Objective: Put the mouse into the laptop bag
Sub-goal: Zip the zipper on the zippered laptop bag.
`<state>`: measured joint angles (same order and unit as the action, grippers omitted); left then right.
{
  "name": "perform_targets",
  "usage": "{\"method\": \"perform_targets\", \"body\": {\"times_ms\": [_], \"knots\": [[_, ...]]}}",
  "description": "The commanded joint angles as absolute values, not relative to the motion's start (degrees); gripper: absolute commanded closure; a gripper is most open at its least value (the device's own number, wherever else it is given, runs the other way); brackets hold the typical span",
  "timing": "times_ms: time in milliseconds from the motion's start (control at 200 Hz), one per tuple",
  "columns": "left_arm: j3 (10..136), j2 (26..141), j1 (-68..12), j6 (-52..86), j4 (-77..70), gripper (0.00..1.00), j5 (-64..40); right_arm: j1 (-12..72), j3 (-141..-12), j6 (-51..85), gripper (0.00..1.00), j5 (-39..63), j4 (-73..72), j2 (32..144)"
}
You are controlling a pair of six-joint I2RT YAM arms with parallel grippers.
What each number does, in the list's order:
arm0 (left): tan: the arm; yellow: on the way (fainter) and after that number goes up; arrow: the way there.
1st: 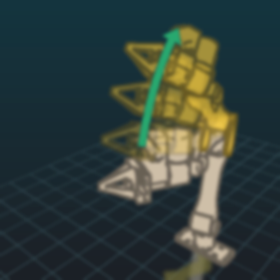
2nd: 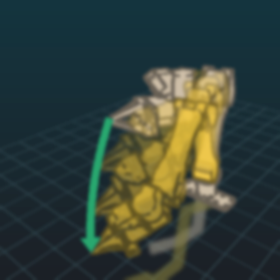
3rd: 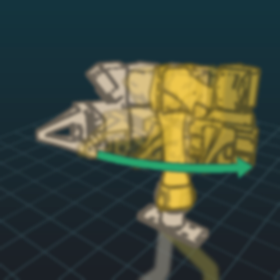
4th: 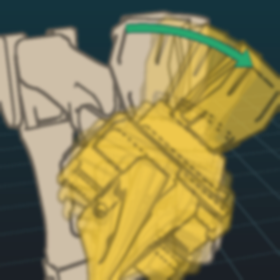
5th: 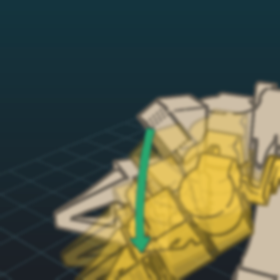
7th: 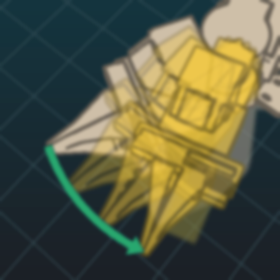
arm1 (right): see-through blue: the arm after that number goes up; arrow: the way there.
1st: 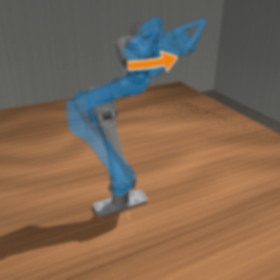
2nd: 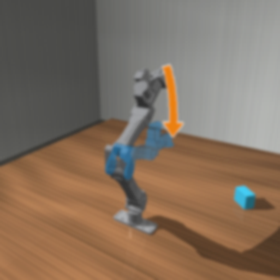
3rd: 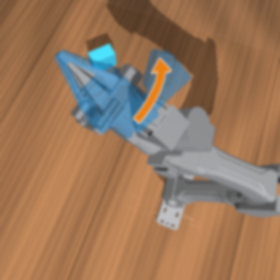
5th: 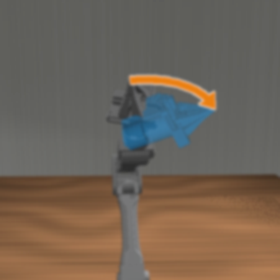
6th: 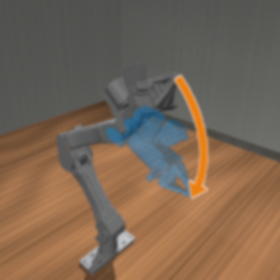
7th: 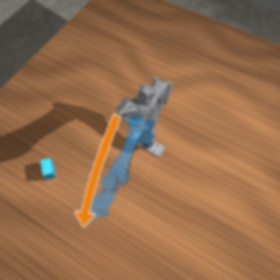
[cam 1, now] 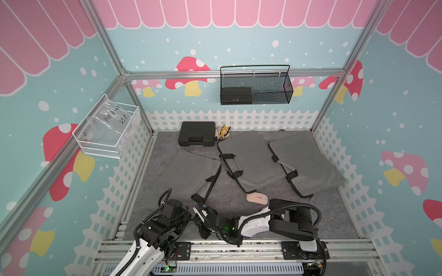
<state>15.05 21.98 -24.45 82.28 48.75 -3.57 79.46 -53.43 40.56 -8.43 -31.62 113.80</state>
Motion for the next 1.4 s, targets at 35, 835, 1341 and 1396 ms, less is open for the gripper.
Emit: {"method": "perform_targets", "body": {"times_ms": [35, 835, 1341, 1396], "knots": [[15.4, 21.9, -24.0, 81.5, 51.1, 1.00, 1.5, 75.8, -50.8, 42.3, 1.00, -9.4, -27.9, 112.6], [24.1, 14.8, -23.8, 80.5, 67.5, 1.00, 13.3, 61.1, -51.6, 44.7, 1.00, -11.7, -14.2, 115.1], [31.1, 14.9, -23.8, 82.4, 77.7, 1.00, 24.5, 51.0, -54.1, 42.4, 1.00, -12.2, -11.8, 114.1], [31.7, 15.6, -23.7, 82.3, 77.8, 1.00, 25.1, 50.5, -54.0, 42.3, 1.00, -12.4, -11.8, 113.9]]}}
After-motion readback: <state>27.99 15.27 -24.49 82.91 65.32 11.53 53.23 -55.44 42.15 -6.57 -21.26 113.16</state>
